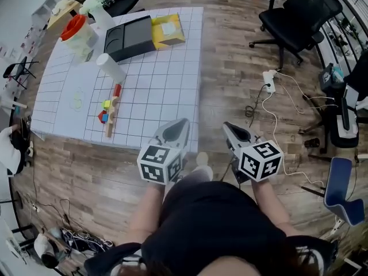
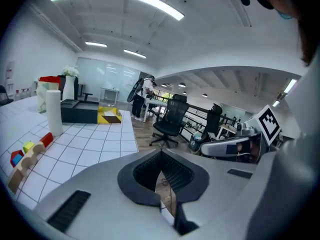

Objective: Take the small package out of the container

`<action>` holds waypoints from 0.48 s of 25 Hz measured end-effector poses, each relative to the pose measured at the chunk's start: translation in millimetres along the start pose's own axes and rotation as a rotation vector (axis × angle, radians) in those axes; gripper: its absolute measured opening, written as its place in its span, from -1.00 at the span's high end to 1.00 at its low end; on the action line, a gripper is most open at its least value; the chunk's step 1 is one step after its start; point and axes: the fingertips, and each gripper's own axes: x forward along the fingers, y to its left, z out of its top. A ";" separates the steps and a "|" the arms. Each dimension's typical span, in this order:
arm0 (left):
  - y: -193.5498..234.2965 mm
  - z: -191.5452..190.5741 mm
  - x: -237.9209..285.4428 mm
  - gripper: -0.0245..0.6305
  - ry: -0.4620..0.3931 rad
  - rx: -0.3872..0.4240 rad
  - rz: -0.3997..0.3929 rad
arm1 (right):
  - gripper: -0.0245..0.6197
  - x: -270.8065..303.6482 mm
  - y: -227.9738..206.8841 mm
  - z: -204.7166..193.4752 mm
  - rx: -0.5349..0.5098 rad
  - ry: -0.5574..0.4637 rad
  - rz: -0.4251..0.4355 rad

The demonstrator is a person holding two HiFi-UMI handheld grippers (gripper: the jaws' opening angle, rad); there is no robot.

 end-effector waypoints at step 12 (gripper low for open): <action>79.3 27.4 20.4 0.85 0.000 0.042 0.046 | 0.88 73.5 -6.8 45.1 -0.054 0.055 0.010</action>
